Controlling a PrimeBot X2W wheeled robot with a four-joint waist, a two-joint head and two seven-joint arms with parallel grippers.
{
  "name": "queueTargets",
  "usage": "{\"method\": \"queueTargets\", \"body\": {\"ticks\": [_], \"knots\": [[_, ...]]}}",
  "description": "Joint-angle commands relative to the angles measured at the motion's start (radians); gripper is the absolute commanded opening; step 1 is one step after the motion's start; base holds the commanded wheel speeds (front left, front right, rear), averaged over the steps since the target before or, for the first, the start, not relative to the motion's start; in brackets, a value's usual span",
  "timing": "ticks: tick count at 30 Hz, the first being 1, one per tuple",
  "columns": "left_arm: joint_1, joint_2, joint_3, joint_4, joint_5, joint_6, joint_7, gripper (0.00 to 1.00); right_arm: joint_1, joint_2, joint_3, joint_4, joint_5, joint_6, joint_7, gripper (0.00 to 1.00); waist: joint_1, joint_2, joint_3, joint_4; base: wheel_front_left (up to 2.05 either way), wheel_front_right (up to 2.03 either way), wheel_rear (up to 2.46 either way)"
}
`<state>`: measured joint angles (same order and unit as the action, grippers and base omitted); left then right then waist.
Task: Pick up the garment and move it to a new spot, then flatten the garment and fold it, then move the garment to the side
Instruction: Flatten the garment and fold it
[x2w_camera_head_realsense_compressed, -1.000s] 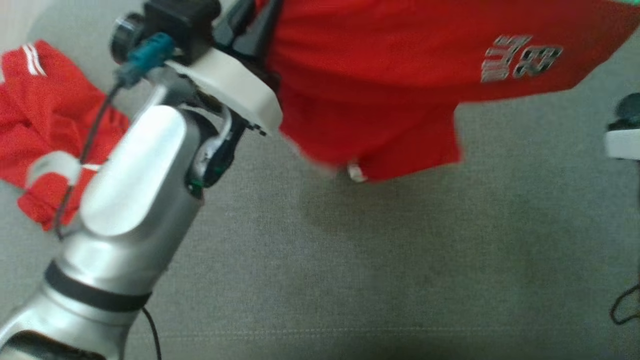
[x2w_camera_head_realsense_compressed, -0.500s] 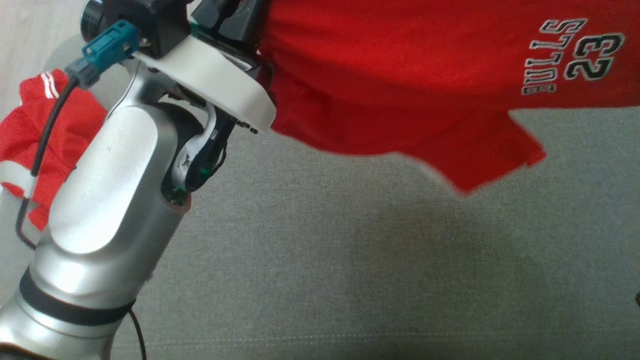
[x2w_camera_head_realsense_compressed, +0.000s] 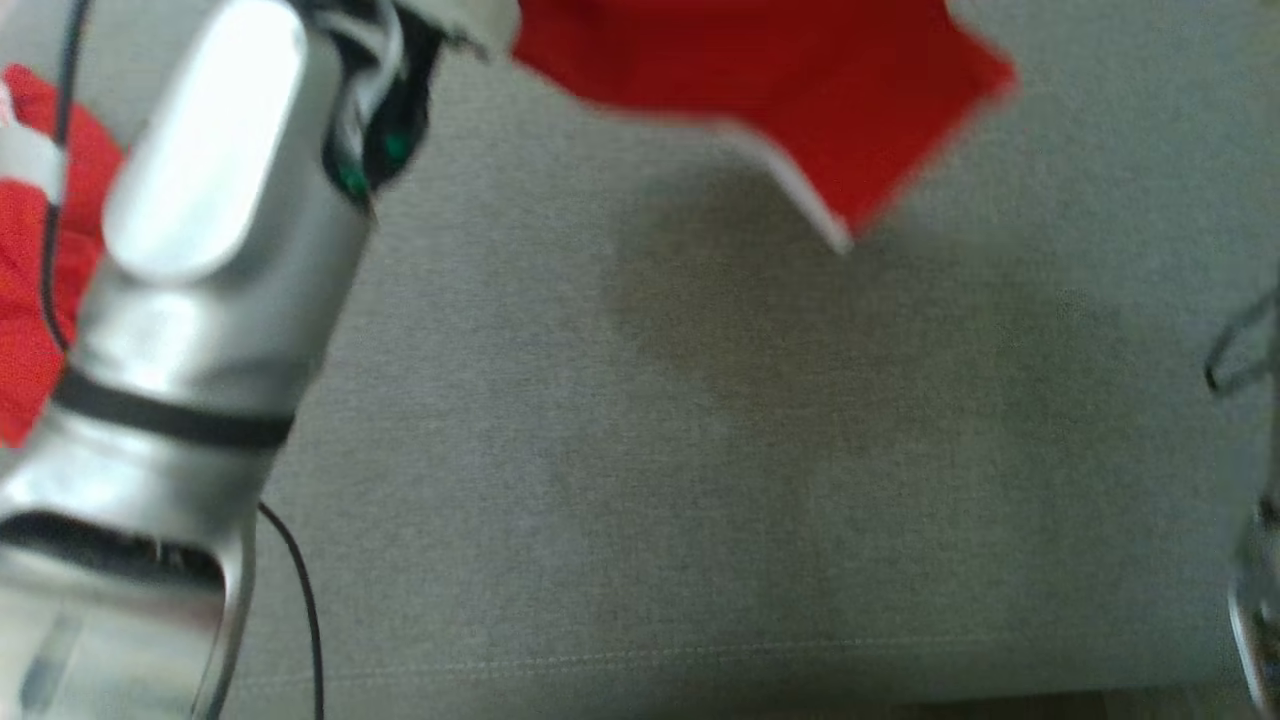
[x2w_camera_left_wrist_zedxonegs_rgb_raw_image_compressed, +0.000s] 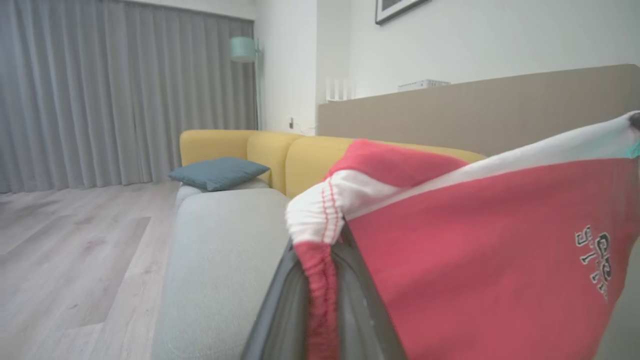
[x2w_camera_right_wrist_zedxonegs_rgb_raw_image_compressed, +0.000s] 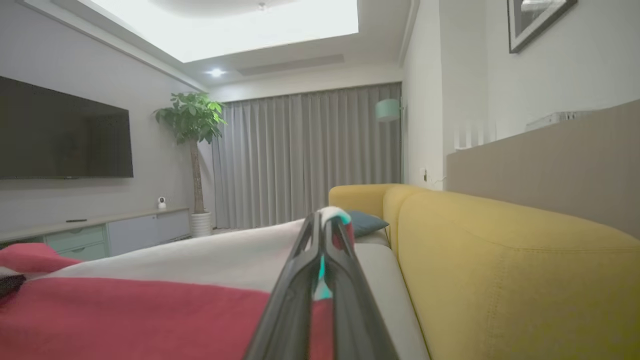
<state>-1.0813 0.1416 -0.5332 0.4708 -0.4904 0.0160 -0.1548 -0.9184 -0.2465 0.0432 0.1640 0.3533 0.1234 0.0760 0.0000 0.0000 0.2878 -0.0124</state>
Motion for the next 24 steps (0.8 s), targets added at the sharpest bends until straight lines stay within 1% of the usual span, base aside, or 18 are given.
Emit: {"method": "queueTargets", "body": {"ticks": [1,4,8,10,14,17,19,21,24], "knots": [[-0.074,0.019,0.043,0.011,0.01,-0.005,-0.03,0.0,-0.057,0.018,0.026,0.007,0.007,0.007,-0.027,0.0,0.0,0.0,0.019,-0.018,0.0,0.0,0.0],[-0.139,-0.003,0.066,0.151,0.013,-0.014,-0.084,0.0,-0.149,0.049,0.084,0.155,0.015,0.007,-0.096,0.0,0.0,0.0,0.039,-0.031,0.0,0.0,0.0],[-0.16,-0.026,0.106,0.301,0.013,-0.033,-0.105,0.0,-0.2,0.095,0.168,0.332,0.048,0.007,-0.177,0.0,0.0,0.0,0.069,-0.051,0.0,0.0,0.0],[-0.136,-0.04,0.14,0.319,0.019,-0.037,-0.106,0.0,-0.193,0.114,0.218,0.402,0.072,0.007,-0.207,0.0,0.0,0.0,0.09,-0.057,0.0,0.0,0.0],[-0.032,-0.069,0.182,0.35,0.04,-0.054,-0.107,0.0,-0.119,0.131,0.309,0.515,0.131,0.007,-0.25,0.0,0.0,0.0,0.124,-0.057,0.0,0.0,0.0],[0.058,-0.083,0.209,0.35,0.054,-0.062,-0.107,0.0,-0.044,0.132,0.353,0.566,0.177,0.007,-0.284,0.0,0.0,0.0,0.139,-0.052,0.0,0.0,0.0],[0.121,-0.088,0.218,0.32,0.072,-0.062,-0.107,0.0,0.012,0.123,0.375,0.578,0.203,0.007,-0.301,0.0,0.0,0.0,0.143,-0.044,0.0,0.0,0.0],[0.192,-0.09,0.216,0.263,0.092,-0.067,-0.107,0.0,0.072,0.106,0.383,0.57,0.228,0.007,-0.316,0.0,0.0,0.0,0.139,-0.034,0.0,0.0,0.0],[0.307,-0.091,0.206,0.146,0.089,-0.069,-0.107,0.0,0.169,0.068,0.388,0.524,0.247,0.007,-0.329,0.0,0.0,0.0,0.126,-0.024,0.0,0.0,0.0]]}}
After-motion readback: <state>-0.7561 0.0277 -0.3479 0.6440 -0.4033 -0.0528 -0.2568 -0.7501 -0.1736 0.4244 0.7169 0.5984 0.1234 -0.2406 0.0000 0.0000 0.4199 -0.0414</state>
